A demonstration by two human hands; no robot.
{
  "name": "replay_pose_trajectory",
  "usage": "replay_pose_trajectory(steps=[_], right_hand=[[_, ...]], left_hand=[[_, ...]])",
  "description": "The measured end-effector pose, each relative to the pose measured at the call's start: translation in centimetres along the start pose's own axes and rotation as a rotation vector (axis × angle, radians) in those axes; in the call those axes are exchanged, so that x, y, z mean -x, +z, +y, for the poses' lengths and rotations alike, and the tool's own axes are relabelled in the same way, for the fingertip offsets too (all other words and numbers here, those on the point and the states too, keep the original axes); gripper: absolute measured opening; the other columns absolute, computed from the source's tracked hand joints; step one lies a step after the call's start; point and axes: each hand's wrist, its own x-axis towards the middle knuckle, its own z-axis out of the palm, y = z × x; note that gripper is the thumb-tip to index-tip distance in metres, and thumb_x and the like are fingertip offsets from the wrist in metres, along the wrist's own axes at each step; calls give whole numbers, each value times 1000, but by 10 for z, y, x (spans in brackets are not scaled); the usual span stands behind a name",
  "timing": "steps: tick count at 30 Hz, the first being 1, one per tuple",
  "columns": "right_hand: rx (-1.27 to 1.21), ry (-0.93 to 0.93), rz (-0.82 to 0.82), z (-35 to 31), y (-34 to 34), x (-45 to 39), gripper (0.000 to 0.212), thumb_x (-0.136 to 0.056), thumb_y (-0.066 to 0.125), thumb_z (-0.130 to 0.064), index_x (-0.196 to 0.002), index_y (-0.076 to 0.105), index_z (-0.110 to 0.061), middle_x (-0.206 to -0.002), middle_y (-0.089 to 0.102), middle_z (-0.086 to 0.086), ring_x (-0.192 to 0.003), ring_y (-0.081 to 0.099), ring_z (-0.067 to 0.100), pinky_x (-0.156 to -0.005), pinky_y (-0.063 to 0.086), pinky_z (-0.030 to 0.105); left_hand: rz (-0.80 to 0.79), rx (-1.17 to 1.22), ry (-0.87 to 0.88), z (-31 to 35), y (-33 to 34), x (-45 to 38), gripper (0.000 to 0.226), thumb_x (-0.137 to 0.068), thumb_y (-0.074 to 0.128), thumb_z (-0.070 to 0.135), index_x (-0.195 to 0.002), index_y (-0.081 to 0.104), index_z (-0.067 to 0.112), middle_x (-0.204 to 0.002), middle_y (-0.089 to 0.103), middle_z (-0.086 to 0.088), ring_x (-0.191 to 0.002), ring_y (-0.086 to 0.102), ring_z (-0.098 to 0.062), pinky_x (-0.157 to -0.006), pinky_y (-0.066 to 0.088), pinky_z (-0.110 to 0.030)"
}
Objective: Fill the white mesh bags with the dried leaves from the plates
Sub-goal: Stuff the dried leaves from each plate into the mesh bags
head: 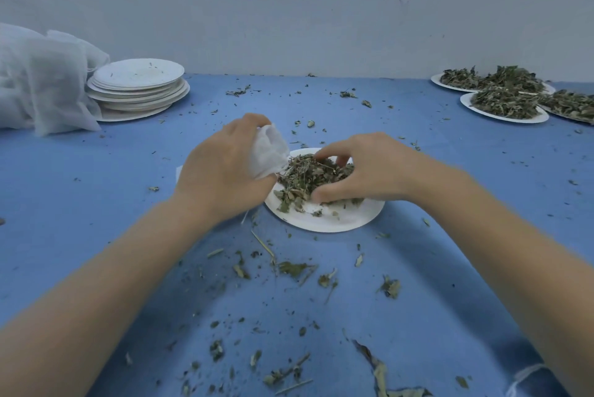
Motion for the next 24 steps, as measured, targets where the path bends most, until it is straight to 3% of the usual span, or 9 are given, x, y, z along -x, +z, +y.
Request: replay_pose_trajectory(steps=[3, 6, 8, 12, 15, 19, 21, 24], right_hand=[[21, -64, 84, -3, 5, -1, 45, -78, 70, -44, -120, 61, -32, -102, 63, -10, -83, 49, 7, -74, 45, 25], [-35, -91, 165, -1, 1, 0, 31, -79, 72, -38, -109, 69, -29, -70, 55, -22, -74, 57, 8, -63, 41, 11], [-70, -103, 194, 1, -6, 1, 25, -79, 73, -37, -103, 71, -29, -64, 49, -26, -68, 55, 2, -61, 36, 3], [-90, -125, 269, 4, -18, 2, 22, -82, 69, -36, -104, 71, -31, -71, 52, -24, -73, 51, 7, -58, 35, 7], [-94, -173, 336, 1, -22, 5, 19, -85, 66, -32, -104, 71, -30, -83, 60, -12, -77, 51, 9, -69, 39, 24], [-97, -267, 402, -11, -23, 8, 17, -88, 64, -28, -103, 72, -27, -95, 62, -2, -80, 51, 13, -78, 42, 31], [18, -295, 401, -17, -21, 9, 20, -91, 59, -29, -108, 69, -29, -104, 61, -3, -90, 51, 15, -78, 42, 32], [411, -343, 428, -24, -13, 10, 23, -96, 49, -32, -116, 61, -36, -112, 54, -5, -102, 47, 19, -68, 36, 31]], left_hand=[[-12, 34, 3, 0, 4, 2, 55, -71, 69, 18, -122, 48, 14, -106, 58, -3, -89, 54, -30, -68, 36, -29], [-18, 74, -10, -3, 7, 3, 55, -71, 70, 19, -121, 47, 17, -107, 58, -1, -90, 54, -27, -67, 34, -27], [-2, 108, -29, -4, 8, 3, 55, -71, 71, 19, -120, 47, 18, -101, 53, 4, -90, 54, -27, -67, 34, -27], [30, 117, -51, -6, 9, 3, 56, -71, 72, 22, -121, 47, 18, -104, 57, 1, -92, 54, -26, -68, 33, -26], [39, 88, -27, -7, 7, 3, 59, -71, 73, 22, -123, 47, 17, -109, 59, -4, -94, 54, -28, -70, 36, -28], [26, -19, 63, -5, 6, 3, 61, -68, 74, 17, -124, 50, 10, -110, 61, -11, -95, 56, -35, -74, 34, -31], [10, -43, 94, -2, 6, 4, 60, -66, 76, 14, -121, 53, 4, -108, 63, -16, -92, 57, -37, -76, 37, -35], [-1, -49, 105, 1, 7, 5, 59, -64, 77, 16, -118, 56, 2, -104, 64, -17, -89, 59, -37, -77, 39, -37]])
